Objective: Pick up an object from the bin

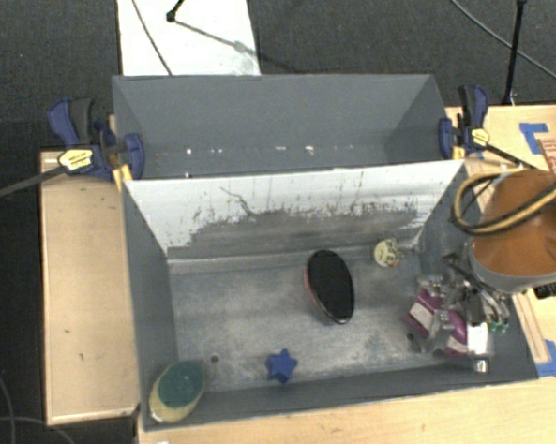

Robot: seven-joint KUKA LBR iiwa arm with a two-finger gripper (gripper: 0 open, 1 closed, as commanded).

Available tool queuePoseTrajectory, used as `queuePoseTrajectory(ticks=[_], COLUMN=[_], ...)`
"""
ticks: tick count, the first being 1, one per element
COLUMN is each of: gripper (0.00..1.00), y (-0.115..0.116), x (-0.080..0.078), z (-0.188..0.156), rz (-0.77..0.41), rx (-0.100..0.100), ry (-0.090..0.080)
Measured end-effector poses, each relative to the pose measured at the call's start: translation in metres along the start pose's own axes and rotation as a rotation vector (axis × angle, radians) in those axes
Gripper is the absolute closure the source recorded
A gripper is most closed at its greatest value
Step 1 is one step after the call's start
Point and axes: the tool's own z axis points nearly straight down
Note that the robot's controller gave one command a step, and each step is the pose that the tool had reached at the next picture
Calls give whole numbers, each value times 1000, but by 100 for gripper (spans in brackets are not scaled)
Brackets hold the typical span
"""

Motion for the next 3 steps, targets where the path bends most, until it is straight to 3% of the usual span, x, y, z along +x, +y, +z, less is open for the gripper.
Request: queuePoseTrajectory(ticks=[3], gripper=[100], y=[0], x=[0], z=[0], rz=[1], rx=[0], ry=[0])
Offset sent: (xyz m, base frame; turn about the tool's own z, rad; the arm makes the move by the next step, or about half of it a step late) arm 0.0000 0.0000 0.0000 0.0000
